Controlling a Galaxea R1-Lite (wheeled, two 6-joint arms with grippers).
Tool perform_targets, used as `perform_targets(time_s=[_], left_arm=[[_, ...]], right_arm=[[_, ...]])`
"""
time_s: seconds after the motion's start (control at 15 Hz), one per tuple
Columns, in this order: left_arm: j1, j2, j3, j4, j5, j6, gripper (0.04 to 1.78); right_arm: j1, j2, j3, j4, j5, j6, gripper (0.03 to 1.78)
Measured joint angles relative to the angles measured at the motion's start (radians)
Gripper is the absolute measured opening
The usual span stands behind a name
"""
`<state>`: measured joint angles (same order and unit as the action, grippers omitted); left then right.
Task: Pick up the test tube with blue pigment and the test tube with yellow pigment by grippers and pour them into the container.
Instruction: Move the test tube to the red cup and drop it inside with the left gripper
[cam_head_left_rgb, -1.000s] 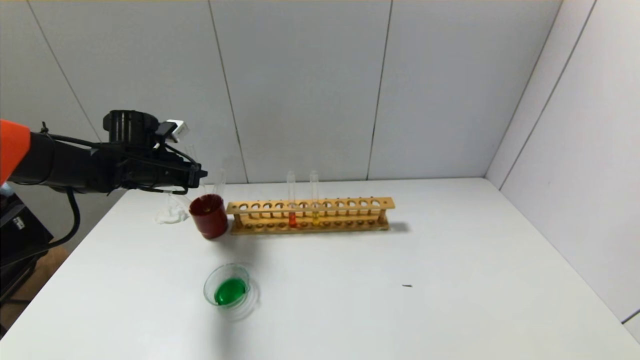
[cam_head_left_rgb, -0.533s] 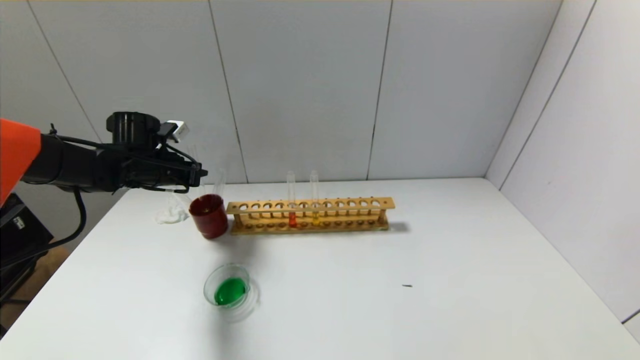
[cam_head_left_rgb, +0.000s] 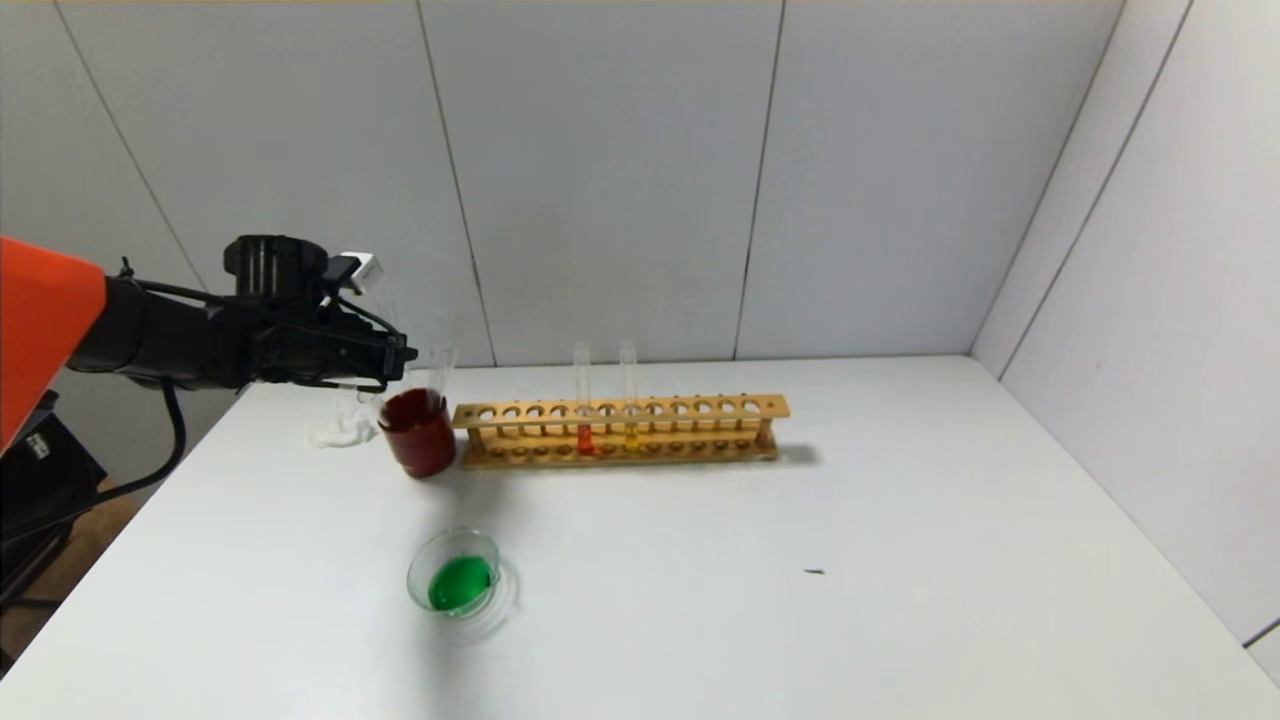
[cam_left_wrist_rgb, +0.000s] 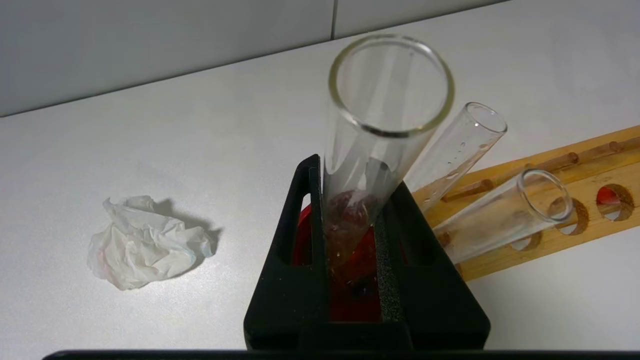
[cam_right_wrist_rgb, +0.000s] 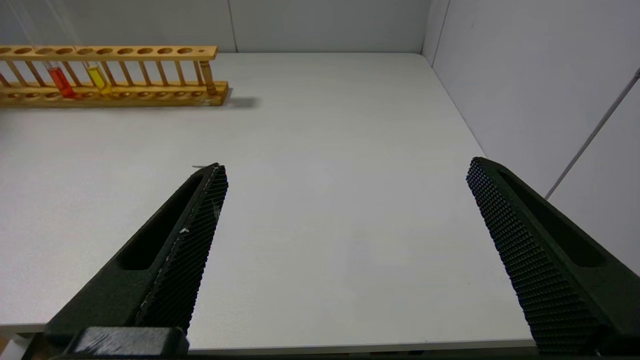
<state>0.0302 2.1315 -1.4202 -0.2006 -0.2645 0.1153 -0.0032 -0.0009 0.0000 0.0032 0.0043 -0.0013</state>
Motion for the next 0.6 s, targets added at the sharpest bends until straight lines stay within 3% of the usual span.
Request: perform_targets(time_s=[0.2,0.33,0.6], left_arm=[[0.0,0.001,-0.002,0.0,0.0,0.002,0.36],[0.0,0.003,-0.006,-0.003,0.001,0.002,0.51],[0.005,0.003,-0.028,0.005,0.001,0.005,1.12]], right_arm=[[0.0,0.0,0.0,0.0,0.0,0.0,1.75],[0.0,0.0,0.0,0.0,0.0,0.0,1.75],[0.0,0.0,0.0,0.0,0.0,0.0,1.75]])
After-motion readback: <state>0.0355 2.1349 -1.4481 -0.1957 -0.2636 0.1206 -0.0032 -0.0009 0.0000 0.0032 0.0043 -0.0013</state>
